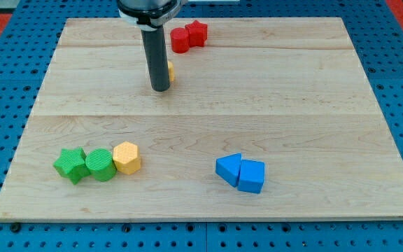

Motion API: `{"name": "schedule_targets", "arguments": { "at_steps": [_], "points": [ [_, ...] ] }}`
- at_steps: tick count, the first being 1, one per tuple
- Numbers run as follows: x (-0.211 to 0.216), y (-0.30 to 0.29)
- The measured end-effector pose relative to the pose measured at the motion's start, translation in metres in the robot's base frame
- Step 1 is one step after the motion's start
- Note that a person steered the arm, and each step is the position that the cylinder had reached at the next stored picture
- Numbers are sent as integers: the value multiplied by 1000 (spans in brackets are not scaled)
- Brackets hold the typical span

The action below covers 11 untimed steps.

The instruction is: Slide yellow heart towards left a bit

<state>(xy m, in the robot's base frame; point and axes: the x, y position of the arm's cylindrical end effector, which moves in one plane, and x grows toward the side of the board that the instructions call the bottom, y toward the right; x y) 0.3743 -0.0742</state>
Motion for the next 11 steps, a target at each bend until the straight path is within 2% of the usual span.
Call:
{"name": "schedule_targets", "arguments": {
  "at_steps": [2,3,4,5,7,8,9,10,11],
  "points": [
    [-17,19],
    [-47,-76],
    [-69,-106],
    [-42,-101],
    [-20,-19],
    [-29,1],
    [-89,-5],
    [-97,-34],
    [-67,-6]
  ]
}}
